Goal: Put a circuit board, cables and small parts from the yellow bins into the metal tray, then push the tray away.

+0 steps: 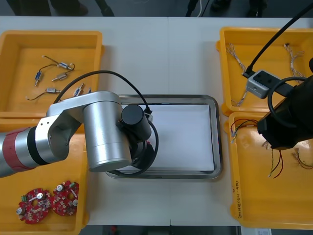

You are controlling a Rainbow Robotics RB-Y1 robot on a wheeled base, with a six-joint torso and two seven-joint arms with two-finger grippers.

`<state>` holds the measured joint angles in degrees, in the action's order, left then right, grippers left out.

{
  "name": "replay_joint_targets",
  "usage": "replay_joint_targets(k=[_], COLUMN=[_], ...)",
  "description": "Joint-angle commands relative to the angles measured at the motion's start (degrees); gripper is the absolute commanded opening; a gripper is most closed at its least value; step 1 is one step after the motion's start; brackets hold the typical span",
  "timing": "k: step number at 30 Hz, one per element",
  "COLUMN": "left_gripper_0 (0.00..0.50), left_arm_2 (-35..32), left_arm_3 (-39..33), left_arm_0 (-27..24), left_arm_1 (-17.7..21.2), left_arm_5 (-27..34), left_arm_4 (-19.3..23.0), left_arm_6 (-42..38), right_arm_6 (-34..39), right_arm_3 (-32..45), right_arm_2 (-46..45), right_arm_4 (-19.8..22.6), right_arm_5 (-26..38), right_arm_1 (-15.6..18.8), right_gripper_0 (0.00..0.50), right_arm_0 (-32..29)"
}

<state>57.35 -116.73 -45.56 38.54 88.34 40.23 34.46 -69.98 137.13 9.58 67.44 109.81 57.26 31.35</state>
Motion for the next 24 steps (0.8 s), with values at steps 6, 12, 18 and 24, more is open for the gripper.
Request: replay_joint_targets(k=[6,12,18,24], left_gripper_0=[0.000,0.000,0.000,0.000], left_arm_2=[3.20,4.43,6.02,6.46], left_arm_3=[-0.43,-0.43,-0.43,-0.43], left_arm_0=[0.47,0.91,1.61,2.49], left_arm_1=[0.92,1.36,2.33,3.03], left_arm_5=[-3.35,-4.05,-5.90,-6.86], left_arm_4=[-3.58,-4.20,-6.04,-6.48], left_arm_6=[-6.07,-6.51,-6.59,-6.59], right_arm_6=[-0.60,-0.86,-0.95,-1.04], right_arm_3=[2.00,2.17,2.17,2.35], right_arm_2=[0.44,0.44,0.44,0.44], right_arm_4=[0.06,0.24,0.59,0.59], right_arm_5=[0.19,0.19,0.19,0.19], right_arm_1=[2.15,2.15,2.15,2.15], right_gripper_0=[0.000,0.000,0.000,0.000], right_arm_0=[1.88,1.88,1.88,1.88])
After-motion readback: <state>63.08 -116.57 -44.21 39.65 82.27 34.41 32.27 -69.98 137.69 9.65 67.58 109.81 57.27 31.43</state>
